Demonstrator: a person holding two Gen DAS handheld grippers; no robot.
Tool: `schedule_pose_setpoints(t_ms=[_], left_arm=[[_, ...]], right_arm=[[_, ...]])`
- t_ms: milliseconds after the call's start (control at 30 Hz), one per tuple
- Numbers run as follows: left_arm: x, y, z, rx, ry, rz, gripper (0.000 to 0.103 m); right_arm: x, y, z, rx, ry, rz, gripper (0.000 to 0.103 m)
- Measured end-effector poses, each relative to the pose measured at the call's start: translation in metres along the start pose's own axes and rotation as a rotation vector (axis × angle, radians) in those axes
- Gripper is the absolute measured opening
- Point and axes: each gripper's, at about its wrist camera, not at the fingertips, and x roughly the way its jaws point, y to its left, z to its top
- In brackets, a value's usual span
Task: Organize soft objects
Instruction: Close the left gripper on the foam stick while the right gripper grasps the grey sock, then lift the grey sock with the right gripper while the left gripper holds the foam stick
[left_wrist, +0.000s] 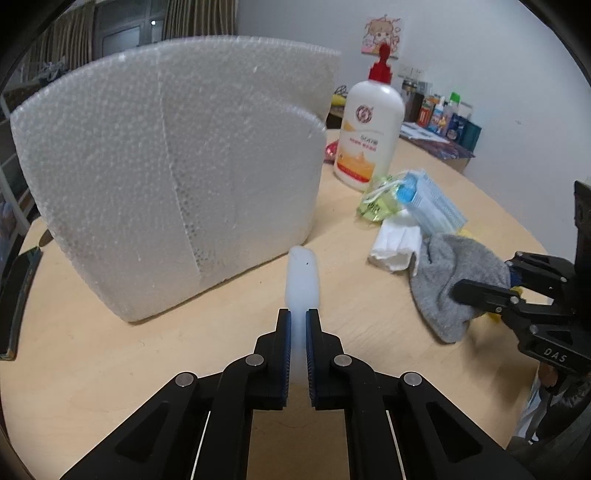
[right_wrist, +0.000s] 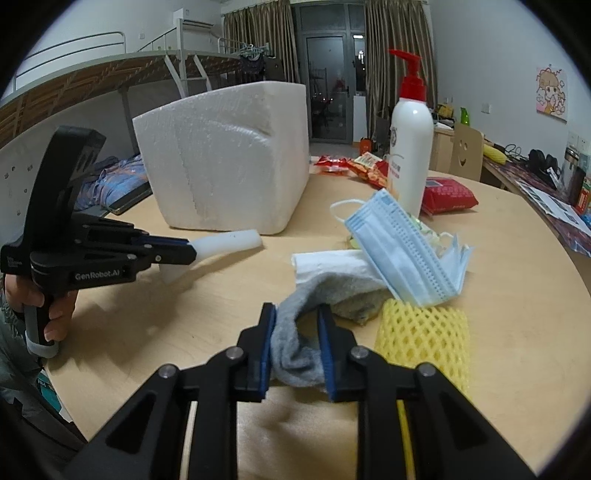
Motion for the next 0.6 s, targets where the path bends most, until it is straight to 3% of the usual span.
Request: schedule_pose_setpoints(t_ms=[167,333,400,600], left_arm=[[-0.014,-0.005,0.001,0.02,-0.051,-0.005,0.008],[-0.025,-0.011,0.003,0.025,-0.099,0.02,0.008],[-0.033,-0.013,0.003,0.025,-0.125,0.036,0.008],[-0.045,-0.021,0.003,0.017,-0.168,0.067,0.008]], right_arm=[[-0.003,-0.002,0.002,0.005,-0.016,-0.001,0.026],[-0.011,-0.001,0.005,-0.001,-0.044,0.006,0.018],[-0.013,0.001,0.005,-0.007,-0.045,0.013,0.007],[-0.009,0.005,0.002,-0.005,-0.007,0.082,0.004]])
